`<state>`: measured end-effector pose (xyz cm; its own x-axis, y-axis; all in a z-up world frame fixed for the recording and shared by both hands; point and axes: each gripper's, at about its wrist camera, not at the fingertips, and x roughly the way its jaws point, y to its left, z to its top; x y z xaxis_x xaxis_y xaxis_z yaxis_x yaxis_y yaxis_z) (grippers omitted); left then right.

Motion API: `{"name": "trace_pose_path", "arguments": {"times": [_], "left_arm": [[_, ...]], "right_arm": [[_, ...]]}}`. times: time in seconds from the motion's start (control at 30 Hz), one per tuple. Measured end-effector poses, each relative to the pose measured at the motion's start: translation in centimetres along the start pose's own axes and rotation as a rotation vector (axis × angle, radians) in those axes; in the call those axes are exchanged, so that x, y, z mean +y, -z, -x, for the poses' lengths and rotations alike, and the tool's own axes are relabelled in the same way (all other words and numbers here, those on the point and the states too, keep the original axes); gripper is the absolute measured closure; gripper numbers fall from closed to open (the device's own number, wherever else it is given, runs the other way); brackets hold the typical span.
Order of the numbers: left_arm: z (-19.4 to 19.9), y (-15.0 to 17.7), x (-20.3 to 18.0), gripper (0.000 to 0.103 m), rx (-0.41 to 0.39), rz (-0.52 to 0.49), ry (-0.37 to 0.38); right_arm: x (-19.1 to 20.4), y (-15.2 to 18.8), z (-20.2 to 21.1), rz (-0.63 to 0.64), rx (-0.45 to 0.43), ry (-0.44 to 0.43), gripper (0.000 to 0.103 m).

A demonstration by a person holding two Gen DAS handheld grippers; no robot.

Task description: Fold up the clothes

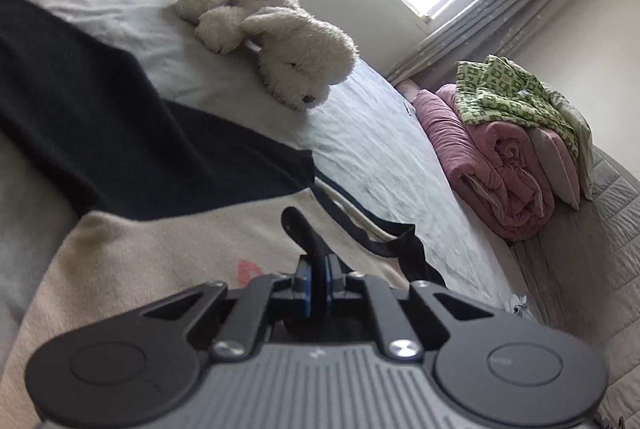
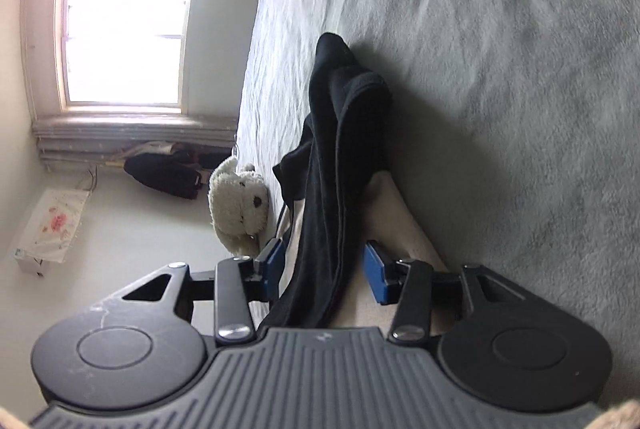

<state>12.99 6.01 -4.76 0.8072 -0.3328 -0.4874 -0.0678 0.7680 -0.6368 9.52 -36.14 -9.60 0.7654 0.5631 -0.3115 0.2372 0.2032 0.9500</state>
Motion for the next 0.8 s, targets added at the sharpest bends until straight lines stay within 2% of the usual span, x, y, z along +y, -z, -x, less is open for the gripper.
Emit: {"name": "trace_pose_path", "arguments": {"times": [0.07,0.27,0.43,0.57,0.63,0.8], "left_arm": [[0.3,-0.7,0.0,0.097,-0.014,-0.028,0.002],[1.0,-2.6,0.1,0.097,-0.057,-0.11,0.007],[1.6,-4.3,0.1,0.097,-0.093,-0.179,0.012],[1.9,-5.3,0.5,0.097,-0.144,-0.222,-0.036],[1.8,-5.6,1.4,0.097,-0.148,-0.205,-0.053],[1.4,-5.7,3.4,0.097,-0.148,-0.195,-0.121]], "right_arm": [[-0.2,-0.6,0.0,-0.039,-0.008,-0.023,0.051],[0.6,-1.4,-0.7,-0.027,-0.028,-0.002,0.051],[0.6,-1.4,-1.6,-0.105,-0.053,-0.063,0.048],[0.8,-1.3,-2.1,-0.115,-0.084,-0.053,0.048],[1.0,-1.3,-2.2,-0.114,-0.103,-0.046,0.048],[1.5,-1.1,-1.4,-0.096,-0.247,0.015,0.048]]}}
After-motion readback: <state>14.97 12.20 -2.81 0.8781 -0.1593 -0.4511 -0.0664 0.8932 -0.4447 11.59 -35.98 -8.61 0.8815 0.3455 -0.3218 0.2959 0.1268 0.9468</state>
